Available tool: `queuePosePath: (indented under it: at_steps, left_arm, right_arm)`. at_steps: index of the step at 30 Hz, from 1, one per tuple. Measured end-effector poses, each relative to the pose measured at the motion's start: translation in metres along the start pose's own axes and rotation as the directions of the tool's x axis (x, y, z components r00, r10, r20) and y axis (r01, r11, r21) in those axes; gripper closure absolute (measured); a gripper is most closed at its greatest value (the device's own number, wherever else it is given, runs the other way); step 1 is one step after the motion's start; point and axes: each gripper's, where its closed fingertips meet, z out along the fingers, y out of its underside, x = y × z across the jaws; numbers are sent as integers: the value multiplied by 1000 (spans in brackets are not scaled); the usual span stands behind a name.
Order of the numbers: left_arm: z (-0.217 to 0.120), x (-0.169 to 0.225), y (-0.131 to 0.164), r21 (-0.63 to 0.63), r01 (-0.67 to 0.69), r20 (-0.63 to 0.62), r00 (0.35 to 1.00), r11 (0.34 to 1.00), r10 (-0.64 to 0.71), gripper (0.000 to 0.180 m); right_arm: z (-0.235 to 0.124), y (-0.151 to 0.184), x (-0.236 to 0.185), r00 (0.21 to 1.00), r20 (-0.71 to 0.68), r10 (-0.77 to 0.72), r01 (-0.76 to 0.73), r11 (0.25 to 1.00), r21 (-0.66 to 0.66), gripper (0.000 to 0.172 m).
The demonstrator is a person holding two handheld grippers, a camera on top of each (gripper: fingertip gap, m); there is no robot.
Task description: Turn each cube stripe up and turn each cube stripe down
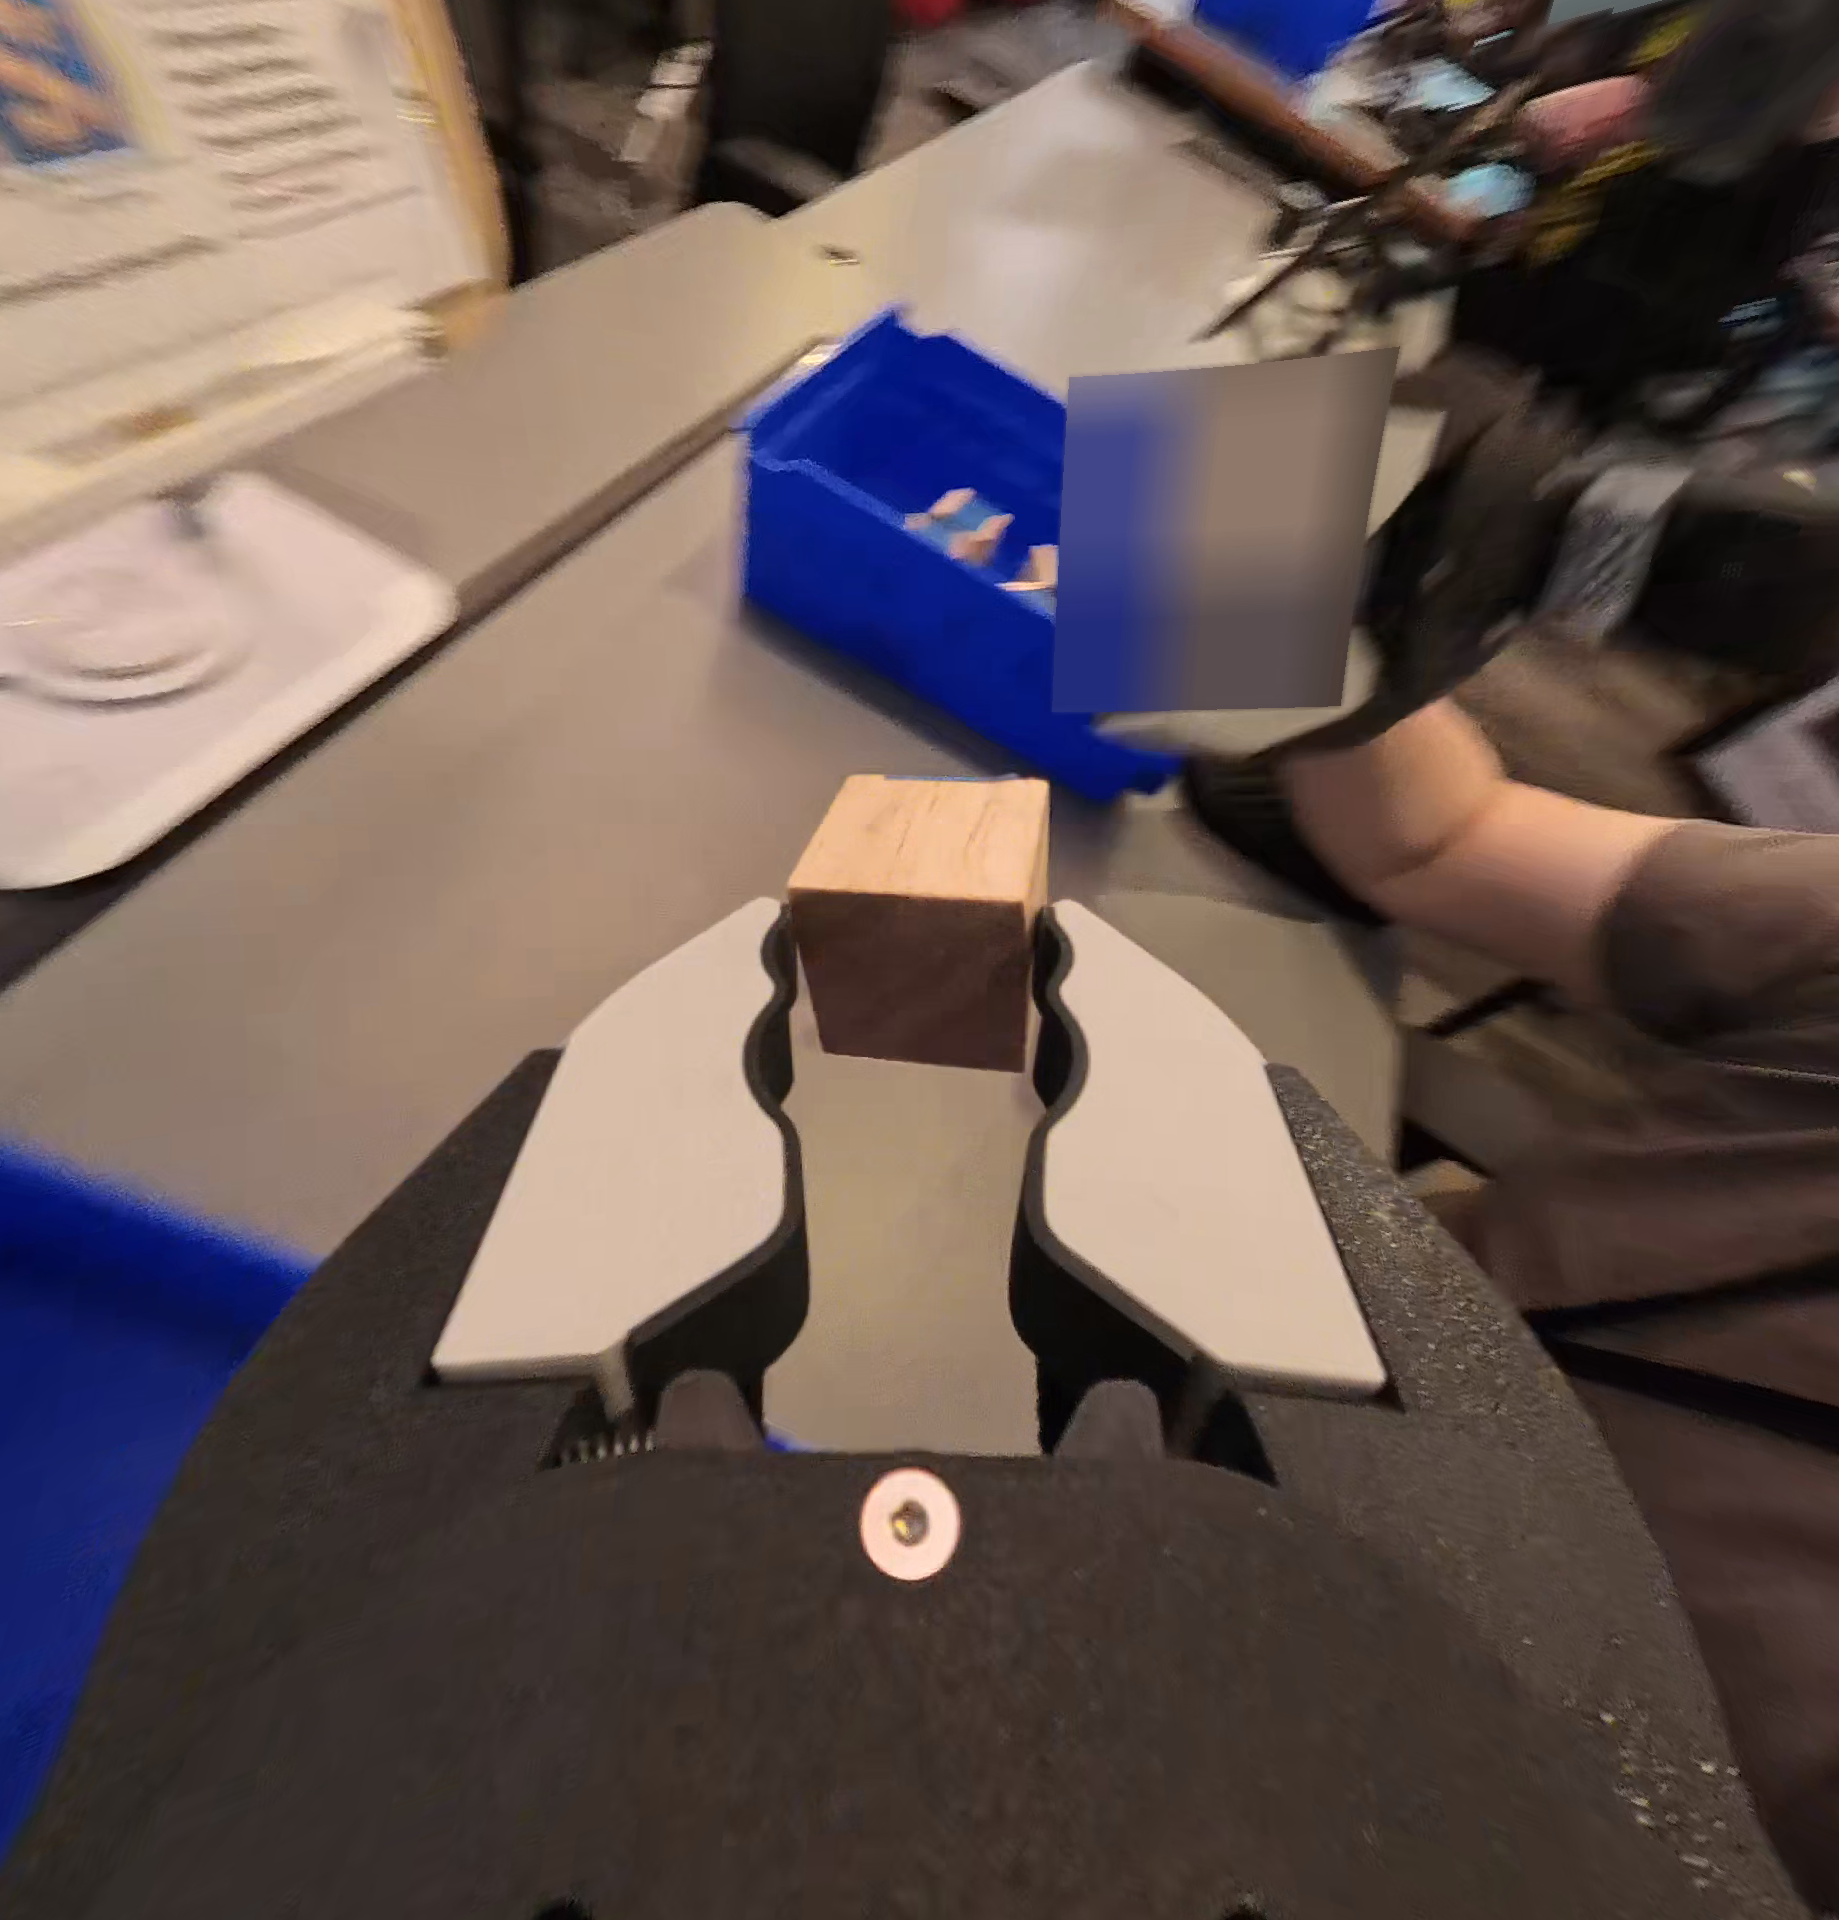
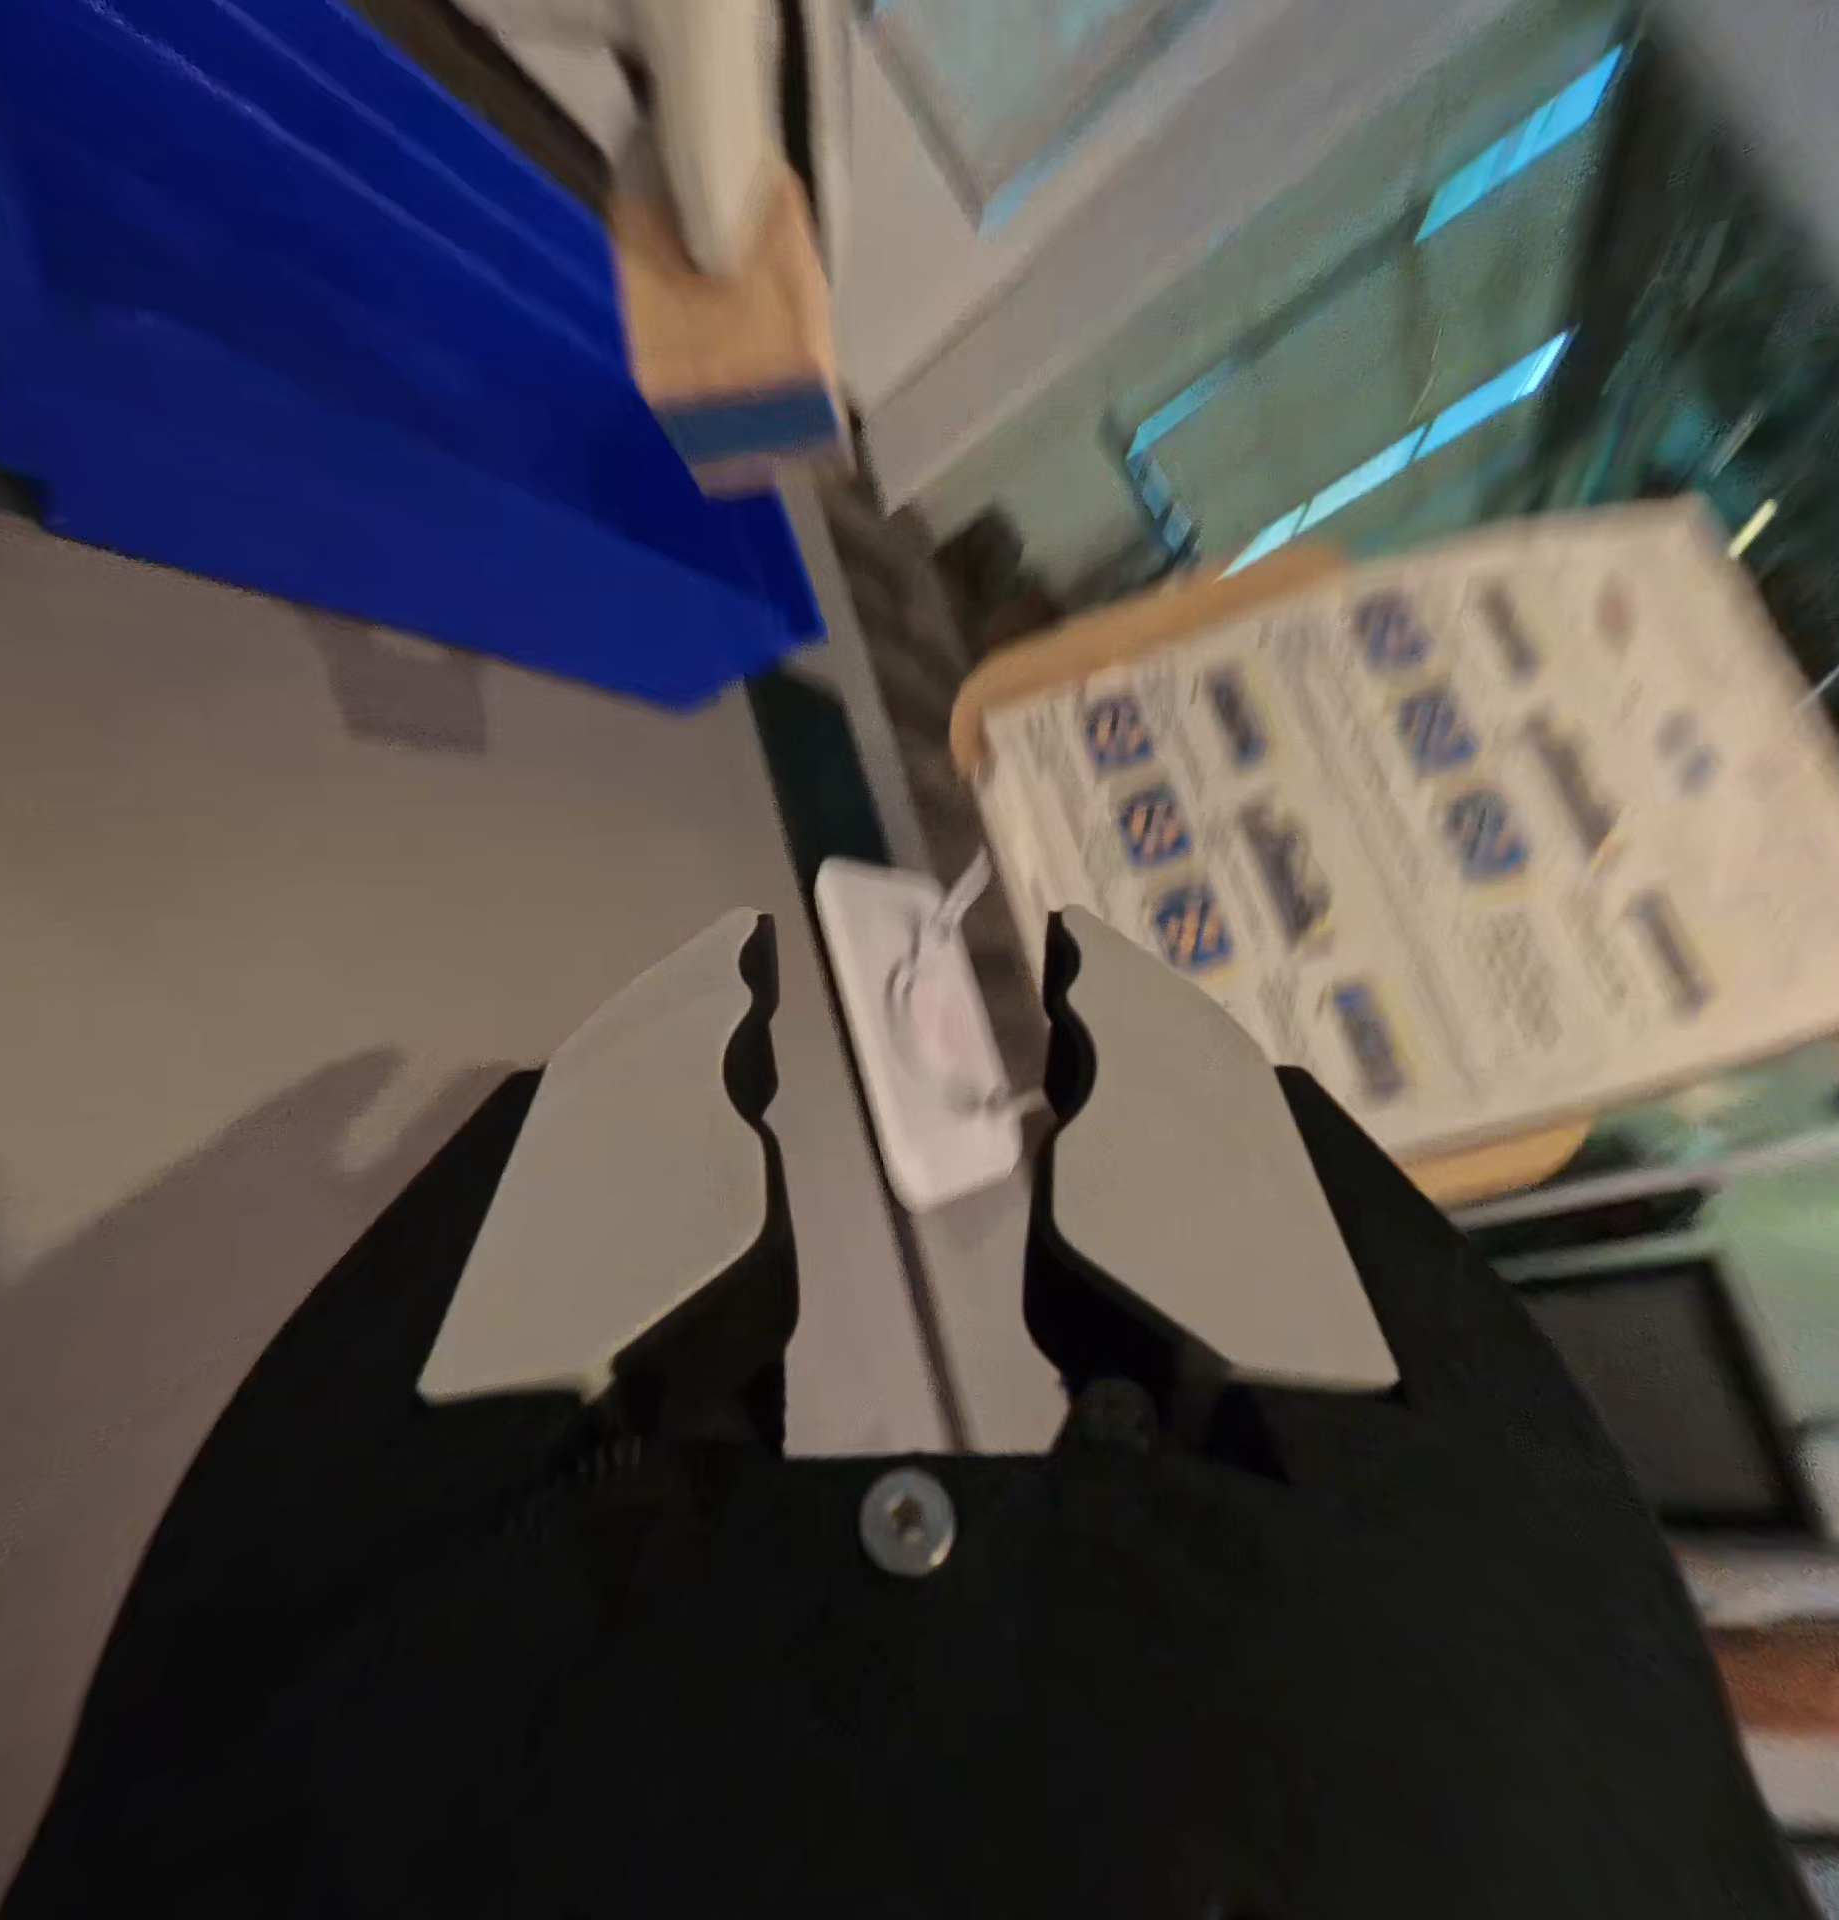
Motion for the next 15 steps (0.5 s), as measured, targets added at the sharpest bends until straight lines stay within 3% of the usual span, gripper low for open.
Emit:
queuePosePath:
  at_steps: [1, 3, 6, 10, 12, 15]
  left_arm:
    - [9, 9, -2, 3, 14, -64, 998, 1000, -14, 137]
    - [26, 23, 0, -11, 26, -158, 987, 1000, -27, 137]
    - [45, 39, 4, -36, 23, -254, 967, 999, -31, 137]
    - [60, 57, 10, -67, -13, -340, 941, 998, -11, 137]
    - [61, 62, 8, -33, -67, -351, 935, 997, 51, 137]
    - [56, 58, 2, 10, -146, -274, 951, 989, 143, 134]
  right_arm:
    - [8, -11, -10, 995, -58, -75, 78, 996, 43, 120]
    - [20, -25, -31, 990, -83, -117, 124, 988, 87, 113]
    - [25, -37, -42, 996, -82, -41, 53, 987, 154, 105]
    - [22, -45, -42, 992, -120, -46, 68, 981, 184, 121]
    - [19, -47, -41, 988, -137, -76, 100, 979, 178, 125]
    - [17, -44, -38, 996, -68, -63, 72, 988, 138, 125]
